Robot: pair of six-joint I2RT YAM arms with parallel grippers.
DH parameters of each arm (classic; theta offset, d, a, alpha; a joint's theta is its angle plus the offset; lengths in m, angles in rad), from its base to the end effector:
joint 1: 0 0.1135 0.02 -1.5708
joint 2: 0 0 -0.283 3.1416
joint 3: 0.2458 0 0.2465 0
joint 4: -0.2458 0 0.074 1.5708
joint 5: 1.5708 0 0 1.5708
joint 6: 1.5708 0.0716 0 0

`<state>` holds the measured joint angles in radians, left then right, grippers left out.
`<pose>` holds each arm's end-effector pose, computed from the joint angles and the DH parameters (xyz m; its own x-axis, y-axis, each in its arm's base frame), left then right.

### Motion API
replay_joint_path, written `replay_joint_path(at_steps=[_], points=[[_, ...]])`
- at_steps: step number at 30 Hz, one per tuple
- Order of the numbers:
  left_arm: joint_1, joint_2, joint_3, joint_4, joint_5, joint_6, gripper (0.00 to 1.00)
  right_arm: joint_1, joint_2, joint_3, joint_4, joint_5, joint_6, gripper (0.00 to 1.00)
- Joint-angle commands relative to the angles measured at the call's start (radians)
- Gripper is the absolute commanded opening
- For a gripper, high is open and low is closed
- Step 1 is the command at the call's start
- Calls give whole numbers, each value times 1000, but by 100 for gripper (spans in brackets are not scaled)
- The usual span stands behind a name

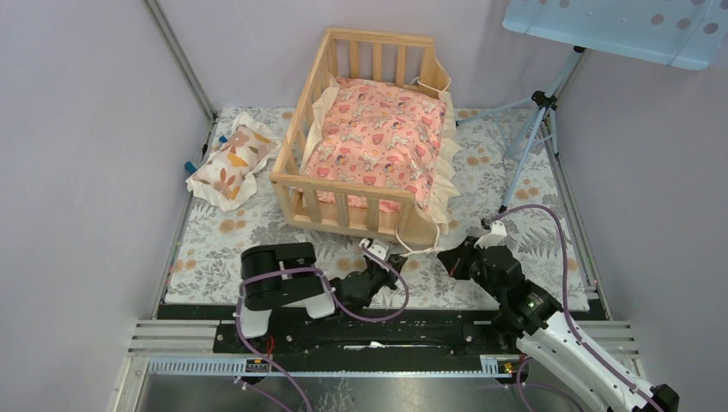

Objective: Set up the pet bed
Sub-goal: Tie the ropes to the bed frame.

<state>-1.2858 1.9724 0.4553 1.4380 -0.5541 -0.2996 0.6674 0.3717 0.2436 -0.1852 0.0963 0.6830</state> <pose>0.1311 -0.3136 0.1278 -0.2186 -0.1467 -0.9647 0.6323 0.7318 -0.2545 0.1137 0.0808 0.2005 -0.5312 0.3812 -0.7566 -0.2694 0.7707 0.5774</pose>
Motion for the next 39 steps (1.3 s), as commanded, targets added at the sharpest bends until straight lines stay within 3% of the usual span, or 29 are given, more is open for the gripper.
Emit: replay_joint_path(at_steps=[1, 7, 13, 20, 28, 39], points=[[-2, -147, -45, -18, 15, -76, 0, -3, -7, 26, -138, 132, 126, 0], [0, -279, -13, -249, -76, -90, 0, -2, 30, 60, -216, 232, 194, 0], [9, -355, -12, -382, -122, -97, 0, -3, 34, 122, -292, 341, 231, 0], [17, -461, -90, -439, -178, -108, 0, -4, 4, 154, -400, 413, 266, 0], [18, -625, -173, -546, -262, -114, 0, -3, 8, 127, -405, 383, 278, 0], [50, -686, -214, -570, -263, -103, 0, -2, -47, 127, -437, 451, 300, 0]])
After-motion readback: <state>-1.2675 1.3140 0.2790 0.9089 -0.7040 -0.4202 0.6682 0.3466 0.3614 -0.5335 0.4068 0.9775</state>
